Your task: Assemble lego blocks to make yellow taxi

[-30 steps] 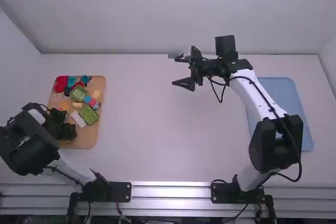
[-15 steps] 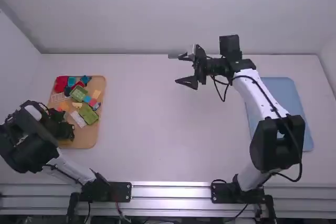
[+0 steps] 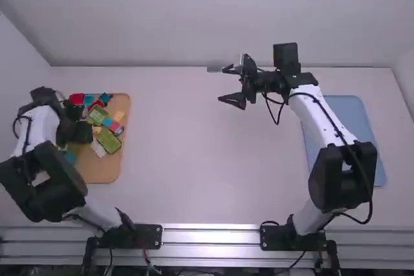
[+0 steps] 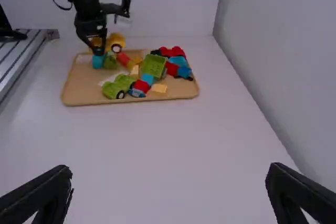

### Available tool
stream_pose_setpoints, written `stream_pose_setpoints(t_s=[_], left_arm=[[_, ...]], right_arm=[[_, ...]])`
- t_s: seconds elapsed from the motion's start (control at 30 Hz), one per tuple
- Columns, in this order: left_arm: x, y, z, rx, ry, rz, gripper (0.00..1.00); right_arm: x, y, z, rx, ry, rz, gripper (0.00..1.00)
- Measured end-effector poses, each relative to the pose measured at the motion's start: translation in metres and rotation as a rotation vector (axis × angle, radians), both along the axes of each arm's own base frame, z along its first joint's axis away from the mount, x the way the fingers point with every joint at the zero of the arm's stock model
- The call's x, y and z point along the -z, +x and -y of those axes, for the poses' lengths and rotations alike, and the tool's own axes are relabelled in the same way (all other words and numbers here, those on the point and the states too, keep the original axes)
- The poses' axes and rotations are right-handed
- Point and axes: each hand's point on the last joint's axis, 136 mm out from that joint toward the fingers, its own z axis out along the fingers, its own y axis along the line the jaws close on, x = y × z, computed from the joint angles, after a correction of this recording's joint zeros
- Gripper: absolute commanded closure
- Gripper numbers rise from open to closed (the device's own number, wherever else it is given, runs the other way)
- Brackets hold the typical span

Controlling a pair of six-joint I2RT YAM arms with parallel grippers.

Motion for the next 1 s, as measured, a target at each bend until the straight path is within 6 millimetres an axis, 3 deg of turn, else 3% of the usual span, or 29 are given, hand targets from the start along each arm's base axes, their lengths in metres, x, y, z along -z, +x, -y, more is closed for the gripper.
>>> stream_pose_setpoints(t_s=[0.03,0.1,0.17,0.23,0.27,0.33,0.37,0.43,0.47,0.53,0.77,1.0], left_arm=[[-0.012,0.017,0.028,0.097,0.035,0.044,0.50],[-0.018,0.028,0.055,0.193,0.054,0.069,0.46],[-0.025,0.044,0.108,0.386,0.065,0.092,0.43],[-0.024,0.049,0.141,0.510,0.062,0.092,0.50],[-0.023,0.052,0.169,0.615,0.061,0.093,0.54],[-0.020,0.054,0.207,0.755,0.065,0.093,0.54],[-0.020,0.054,0.212,0.773,0.066,0.093,0.53],[-0.009,0.056,0.247,0.912,0.070,0.082,0.50],[-0.009,0.056,0.247,0.912,0.070,0.082,0.50],[0.010,0.054,0.279,1.049,0.070,0.047,0.50],[0.056,0.052,0.347,1.319,0.085,0.015,0.49],[0.091,0.033,0.383,1.457,0.079,-0.051,0.50]], right_arm=[[0.000,0.000,0.000,-0.001,0.001,-0.001,0.01],[0.000,-0.001,0.000,-0.003,0.002,-0.006,0.01],[0.001,-0.002,0.000,-0.006,0.002,-0.011,0.01],[0.001,-0.004,0.000,-0.008,0.001,-0.020,0.01],[0.003,-0.005,0.000,-0.014,-0.002,-0.021,0.01],[0.004,-0.007,0.001,-0.022,-0.007,-0.013,0.01],[0.004,-0.007,0.001,-0.022,-0.008,-0.010,0.01],[0.003,-0.007,0.003,-0.024,-0.002,-0.001,0.01],[0.003,-0.007,0.003,-0.024,-0.002,-0.001,0.01],[0.001,-0.005,0.010,-0.022,0.014,0.004,0.01],[-0.005,-0.004,0.035,-0.011,0.066,-0.021,0.01],[-0.007,-0.003,0.044,-0.005,0.084,-0.016,0.01]])
